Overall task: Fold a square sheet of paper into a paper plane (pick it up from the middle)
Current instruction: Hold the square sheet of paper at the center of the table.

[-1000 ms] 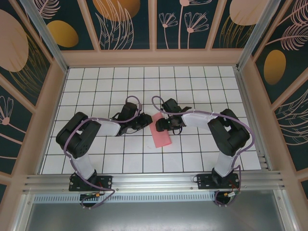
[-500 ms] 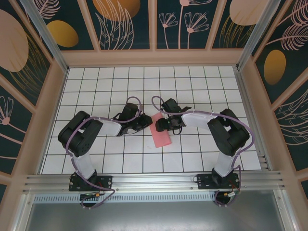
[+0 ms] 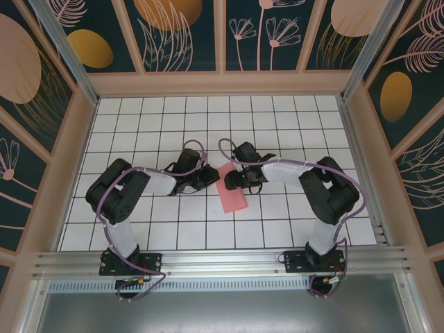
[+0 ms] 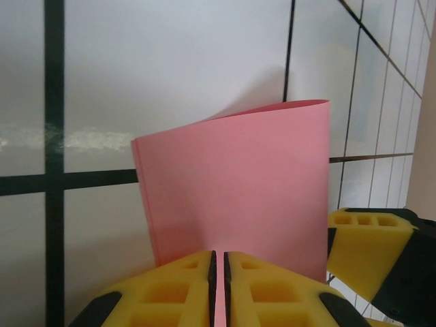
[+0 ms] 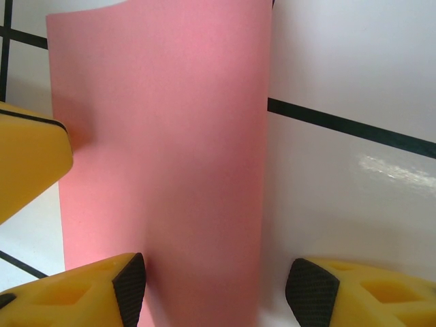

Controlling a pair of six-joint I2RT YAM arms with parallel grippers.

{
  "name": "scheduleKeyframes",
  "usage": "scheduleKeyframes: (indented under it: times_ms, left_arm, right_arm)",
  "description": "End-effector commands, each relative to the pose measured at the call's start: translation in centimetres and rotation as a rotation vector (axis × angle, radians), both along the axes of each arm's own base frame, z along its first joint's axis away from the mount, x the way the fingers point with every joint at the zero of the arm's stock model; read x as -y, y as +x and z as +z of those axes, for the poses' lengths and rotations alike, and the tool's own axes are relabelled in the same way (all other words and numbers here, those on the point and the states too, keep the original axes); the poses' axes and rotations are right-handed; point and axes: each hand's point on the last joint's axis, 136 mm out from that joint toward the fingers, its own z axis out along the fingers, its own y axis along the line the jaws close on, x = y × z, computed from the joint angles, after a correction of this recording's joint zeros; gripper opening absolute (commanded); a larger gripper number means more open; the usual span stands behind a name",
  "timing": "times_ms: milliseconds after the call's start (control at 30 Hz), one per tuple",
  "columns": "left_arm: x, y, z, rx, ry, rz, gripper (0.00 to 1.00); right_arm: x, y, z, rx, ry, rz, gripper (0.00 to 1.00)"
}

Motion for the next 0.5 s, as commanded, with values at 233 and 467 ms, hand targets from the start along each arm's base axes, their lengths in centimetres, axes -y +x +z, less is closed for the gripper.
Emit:
scheduleKeyframes:
  times_ms: [233, 467]
  left_arm:
    - [-0.9, -1.0, -2.9, -0.091, 0.114, 0.006, 0.15]
    - [-2.5, -1.9, -5.0, -0.163, 0.233, 0.027, 0.14]
  right_arm:
    - [3.5, -5.1, -8.4, -0.207, -0.169, 0.035, 0.65]
    - [1.6, -3.5, -4.8, -0.155, -0.081, 0.012, 0.65]
